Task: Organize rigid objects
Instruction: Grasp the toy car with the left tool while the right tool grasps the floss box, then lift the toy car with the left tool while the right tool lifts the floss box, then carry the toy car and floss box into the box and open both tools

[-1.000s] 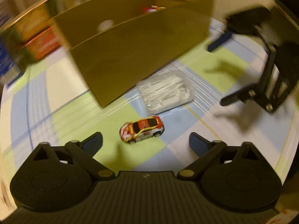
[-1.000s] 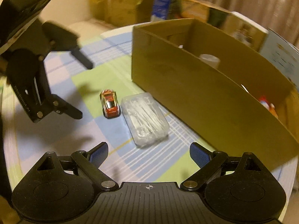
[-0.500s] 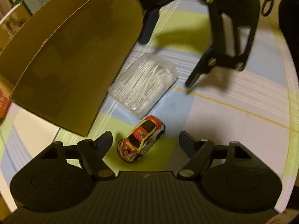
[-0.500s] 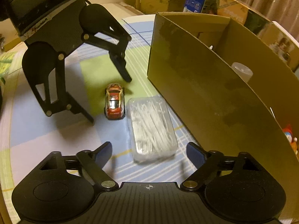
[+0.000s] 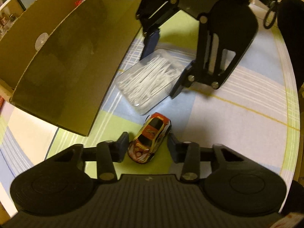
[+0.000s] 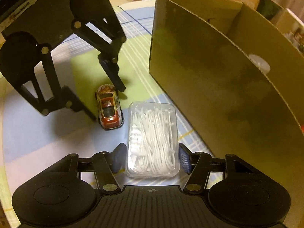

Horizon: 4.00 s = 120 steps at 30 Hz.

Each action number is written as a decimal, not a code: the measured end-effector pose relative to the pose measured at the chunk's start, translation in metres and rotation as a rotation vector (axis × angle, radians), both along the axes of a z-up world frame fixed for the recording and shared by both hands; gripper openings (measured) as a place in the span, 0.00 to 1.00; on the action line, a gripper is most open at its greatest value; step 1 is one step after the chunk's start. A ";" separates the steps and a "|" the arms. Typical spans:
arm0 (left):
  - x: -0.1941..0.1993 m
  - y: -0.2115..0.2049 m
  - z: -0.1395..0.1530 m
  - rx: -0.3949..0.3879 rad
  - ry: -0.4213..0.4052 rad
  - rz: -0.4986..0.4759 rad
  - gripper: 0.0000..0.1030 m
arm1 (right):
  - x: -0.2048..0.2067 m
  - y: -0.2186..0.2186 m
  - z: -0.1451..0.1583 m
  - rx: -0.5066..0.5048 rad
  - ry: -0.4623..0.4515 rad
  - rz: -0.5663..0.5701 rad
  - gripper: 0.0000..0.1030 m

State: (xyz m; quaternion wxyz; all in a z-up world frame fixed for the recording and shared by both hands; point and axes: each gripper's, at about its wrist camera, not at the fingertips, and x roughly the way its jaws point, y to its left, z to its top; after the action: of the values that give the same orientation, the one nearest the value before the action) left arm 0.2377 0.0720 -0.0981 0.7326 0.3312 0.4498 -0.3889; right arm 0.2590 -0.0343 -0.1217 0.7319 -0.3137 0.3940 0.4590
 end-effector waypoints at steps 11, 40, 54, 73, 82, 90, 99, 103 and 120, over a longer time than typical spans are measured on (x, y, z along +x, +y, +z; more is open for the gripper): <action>-0.018 -0.012 -0.002 0.012 0.018 0.076 0.28 | -0.038 -0.034 -0.003 -0.012 0.056 -0.141 0.54; -0.050 -0.015 0.037 -0.207 -0.027 0.598 0.24 | -0.079 -0.081 0.021 0.238 0.040 -0.554 0.52; -0.106 -0.019 0.099 -0.372 -0.126 0.843 0.24 | -0.130 -0.133 0.090 0.399 -0.047 -0.741 0.52; -0.124 -0.033 0.134 -0.419 -0.189 0.918 0.24 | -0.148 -0.150 0.149 0.468 -0.132 -0.787 0.52; -0.114 -0.036 0.144 -0.433 -0.202 0.909 0.24 | -0.140 -0.157 0.155 0.472 -0.139 -0.798 0.52; -0.086 -0.039 0.158 -0.425 -0.224 0.894 0.24 | -0.113 -0.157 0.169 0.463 -0.165 -0.781 0.52; -0.049 -0.039 0.162 -0.408 -0.220 0.876 0.24 | -0.070 -0.156 0.183 0.448 -0.182 -0.762 0.52; -0.030 -0.038 0.163 -0.405 -0.219 0.869 0.24 | -0.049 -0.154 0.185 0.450 -0.175 -0.763 0.52; 0.057 -0.018 0.154 -0.348 -0.224 0.883 0.24 | 0.043 -0.141 0.175 0.426 -0.104 -0.806 0.52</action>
State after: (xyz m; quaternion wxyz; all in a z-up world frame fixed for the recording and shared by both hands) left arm 0.2950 0.0539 0.0559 0.9160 0.0211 0.3940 -0.0726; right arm 0.3016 -0.1752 0.0531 0.9190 -0.0003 0.3443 0.1922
